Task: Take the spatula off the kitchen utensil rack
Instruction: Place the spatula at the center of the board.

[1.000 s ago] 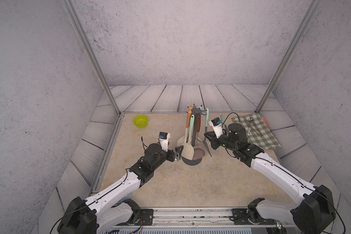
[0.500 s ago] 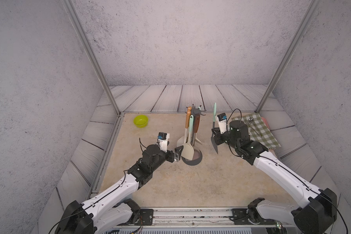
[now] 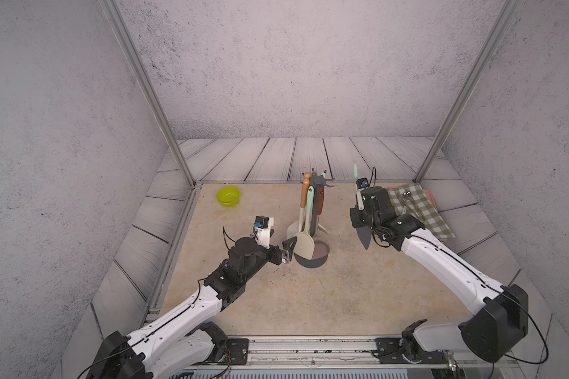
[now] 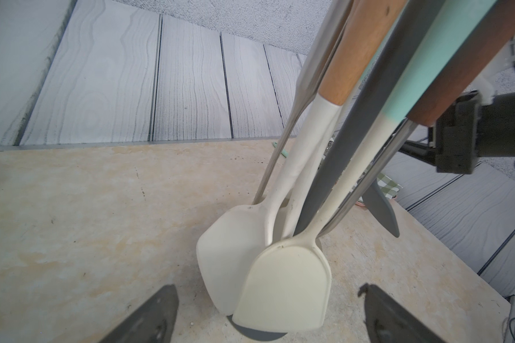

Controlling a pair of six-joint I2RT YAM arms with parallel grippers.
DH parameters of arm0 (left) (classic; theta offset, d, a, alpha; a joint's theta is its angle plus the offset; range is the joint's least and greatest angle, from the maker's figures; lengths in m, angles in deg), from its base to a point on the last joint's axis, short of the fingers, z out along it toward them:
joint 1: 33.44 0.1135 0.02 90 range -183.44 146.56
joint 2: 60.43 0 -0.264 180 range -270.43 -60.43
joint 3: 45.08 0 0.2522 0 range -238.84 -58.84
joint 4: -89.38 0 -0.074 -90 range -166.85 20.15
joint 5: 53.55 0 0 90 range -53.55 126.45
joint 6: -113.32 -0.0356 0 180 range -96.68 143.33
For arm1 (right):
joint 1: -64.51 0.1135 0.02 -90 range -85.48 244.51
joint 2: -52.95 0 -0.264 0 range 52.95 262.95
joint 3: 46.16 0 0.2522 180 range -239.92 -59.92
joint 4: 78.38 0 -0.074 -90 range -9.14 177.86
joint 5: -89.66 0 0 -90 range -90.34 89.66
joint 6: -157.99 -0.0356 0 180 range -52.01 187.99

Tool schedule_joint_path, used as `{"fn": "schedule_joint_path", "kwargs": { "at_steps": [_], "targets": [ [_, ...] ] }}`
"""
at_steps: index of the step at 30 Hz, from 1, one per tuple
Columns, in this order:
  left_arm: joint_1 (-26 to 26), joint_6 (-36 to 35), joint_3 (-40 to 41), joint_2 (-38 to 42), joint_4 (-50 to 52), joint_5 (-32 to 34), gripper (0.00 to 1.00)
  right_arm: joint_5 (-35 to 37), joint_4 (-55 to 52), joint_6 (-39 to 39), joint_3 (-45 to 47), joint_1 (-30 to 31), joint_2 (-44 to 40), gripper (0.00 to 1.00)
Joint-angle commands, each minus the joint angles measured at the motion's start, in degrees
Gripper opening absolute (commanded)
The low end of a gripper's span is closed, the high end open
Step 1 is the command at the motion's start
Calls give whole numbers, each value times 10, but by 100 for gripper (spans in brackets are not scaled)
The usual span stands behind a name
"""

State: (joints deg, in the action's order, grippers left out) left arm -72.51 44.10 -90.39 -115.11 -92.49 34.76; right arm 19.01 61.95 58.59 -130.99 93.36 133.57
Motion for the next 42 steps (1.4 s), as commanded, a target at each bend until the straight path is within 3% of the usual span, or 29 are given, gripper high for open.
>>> {"fn": "schedule_joint_path", "kwargs": {
  "at_steps": [1, 19, 31, 42],
  "targets": [
    [-3, -7, 6, 8, -3, 7, 99, 43, -32, -29, -42, -7, 50, 0],
    [-3, -7, 4, 6, -3, 7, 99, 125, -224, -187, -337, -38, 371, 0],
    [-3, -7, 4, 4, -5, 6, 99, 53, -214, -191, -404, -78, 479, 0],
    [-4, -8, 4, 2, -6, 6, 99, -27, -180, -144, -447, -95, 554, 22]
  ]
}}
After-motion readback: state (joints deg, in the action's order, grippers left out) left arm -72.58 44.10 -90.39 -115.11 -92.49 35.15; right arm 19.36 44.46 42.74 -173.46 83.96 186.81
